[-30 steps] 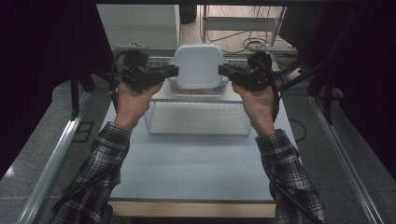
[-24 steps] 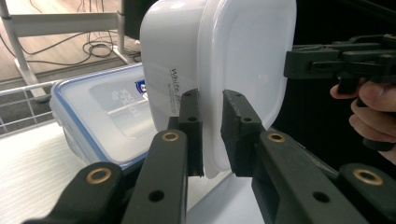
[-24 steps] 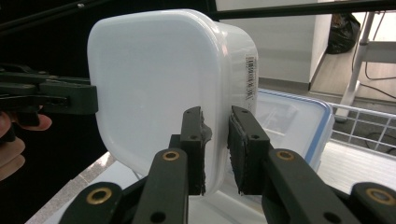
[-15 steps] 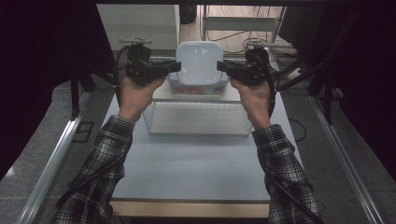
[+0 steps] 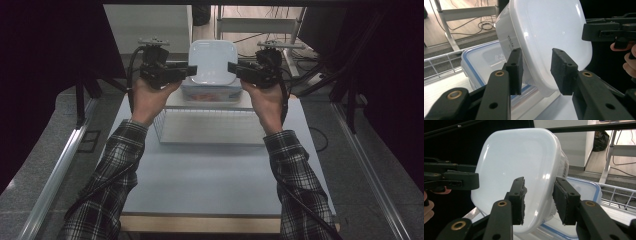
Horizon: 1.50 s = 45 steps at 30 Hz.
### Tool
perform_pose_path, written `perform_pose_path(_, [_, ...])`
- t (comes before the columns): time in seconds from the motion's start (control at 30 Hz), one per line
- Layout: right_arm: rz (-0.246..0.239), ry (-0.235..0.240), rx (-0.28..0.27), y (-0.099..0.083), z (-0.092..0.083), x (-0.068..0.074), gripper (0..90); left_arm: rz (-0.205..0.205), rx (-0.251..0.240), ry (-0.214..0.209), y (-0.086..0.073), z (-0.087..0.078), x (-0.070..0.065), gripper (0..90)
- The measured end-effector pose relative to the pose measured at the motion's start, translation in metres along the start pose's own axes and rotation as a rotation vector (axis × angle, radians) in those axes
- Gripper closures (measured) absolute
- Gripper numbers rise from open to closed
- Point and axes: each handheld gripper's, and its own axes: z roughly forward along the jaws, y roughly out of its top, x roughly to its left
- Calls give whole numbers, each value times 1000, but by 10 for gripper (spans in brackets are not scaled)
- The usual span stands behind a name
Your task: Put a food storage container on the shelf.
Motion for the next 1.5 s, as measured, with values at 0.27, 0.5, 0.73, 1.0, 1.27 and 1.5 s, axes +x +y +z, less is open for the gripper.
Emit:
perform_pose_path(0.27, [-36,-59,-2,2,9,2,558,26,1,60,5,5,1,528])
perform_pose_path(0.5, [-44,-82,-3,5,14,1,543,35,-3,98,12,10,5,478])
perform_pose_path(0.73, [-45,-93,-5,8,17,-2,530,37,-22,115,16,11,7,457])
perform_pose_path(1.0, [-70,-53,8,10,6,1,475,57,-22,61,12,-4,2,402])
perform_pose_path(1.27, [-77,15,41,-4,-5,1,376,65,-5,10,-9,-12,0,274])
perform_pose_path(1.5, [-65,57,57,-19,-11,-4,296,81,21,-12,-29,-6,-3,174])
